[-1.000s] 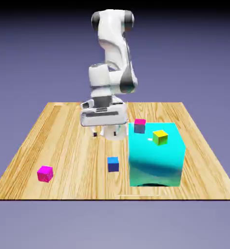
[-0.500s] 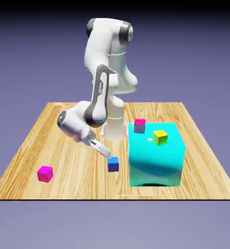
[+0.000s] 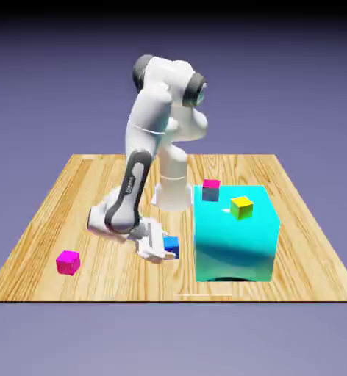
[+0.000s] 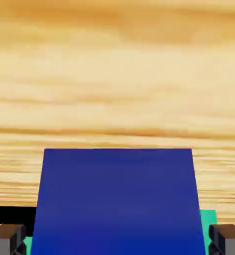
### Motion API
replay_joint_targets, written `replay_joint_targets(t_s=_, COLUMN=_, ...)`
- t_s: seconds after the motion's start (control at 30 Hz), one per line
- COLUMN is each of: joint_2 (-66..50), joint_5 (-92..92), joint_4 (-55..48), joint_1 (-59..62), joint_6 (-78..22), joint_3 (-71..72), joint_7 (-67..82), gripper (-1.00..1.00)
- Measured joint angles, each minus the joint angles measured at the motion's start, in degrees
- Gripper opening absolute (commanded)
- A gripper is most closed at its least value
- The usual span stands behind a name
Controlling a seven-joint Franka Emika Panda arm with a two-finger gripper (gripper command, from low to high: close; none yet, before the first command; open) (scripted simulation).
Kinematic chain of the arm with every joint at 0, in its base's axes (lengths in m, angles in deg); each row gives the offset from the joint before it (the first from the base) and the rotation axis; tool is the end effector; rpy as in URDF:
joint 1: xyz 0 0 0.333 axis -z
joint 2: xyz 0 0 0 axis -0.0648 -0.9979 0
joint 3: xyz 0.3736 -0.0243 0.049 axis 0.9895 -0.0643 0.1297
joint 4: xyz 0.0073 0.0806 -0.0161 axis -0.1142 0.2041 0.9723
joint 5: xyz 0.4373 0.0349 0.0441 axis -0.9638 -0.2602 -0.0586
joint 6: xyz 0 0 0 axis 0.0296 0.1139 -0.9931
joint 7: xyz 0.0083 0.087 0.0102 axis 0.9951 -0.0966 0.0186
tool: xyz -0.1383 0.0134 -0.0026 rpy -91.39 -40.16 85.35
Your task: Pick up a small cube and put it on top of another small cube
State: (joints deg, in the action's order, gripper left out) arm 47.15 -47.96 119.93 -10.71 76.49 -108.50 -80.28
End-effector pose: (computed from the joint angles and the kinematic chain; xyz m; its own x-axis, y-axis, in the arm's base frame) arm 0.3805 -0.0816 0.0623 -0.6711 -0.3831 -0.6347 -0.7357 0.2386 0.6339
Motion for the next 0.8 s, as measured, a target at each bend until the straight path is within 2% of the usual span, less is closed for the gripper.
replay_joint_targets(t_s=0.1, joint_2=4.6, joint_5=7.4, joint_4=-1.4, joint_1=1.9, joint_6=-3.9, joint_3=-5.1, joint_7=-3.4, gripper=-1.0)
replay_joint_targets(t_s=0.6, joint_2=-5.7, joint_5=-5.5, joint_4=-28.2, joint_1=32.9, joint_6=-15.4, joint_3=-9.4, joint_7=-22.8, gripper=-1.0)
replay_joint_targets(t_s=0.7, joint_2=-7.3, joint_5=-8.3, joint_4=-27.7, joint_1=32.1, joint_6=-13.2, joint_3=-7.7, joint_7=-22.2, gripper=-1.0)
replay_joint_targets(t_s=0.73, joint_2=-8.6, joint_5=-10.4, joint_4=-26.8, joint_1=30.9, joint_6=-11.2, joint_3=-6.2, joint_7=-21.3, gripper=1.0)
replay_joint_targets(t_s=0.8, joint_2=-8.6, joint_5=-10.3, joint_4=-26.8, joint_1=30.9, joint_6=-11.2, joint_3=-6.2, joint_7=-21.3, gripper=1.0)
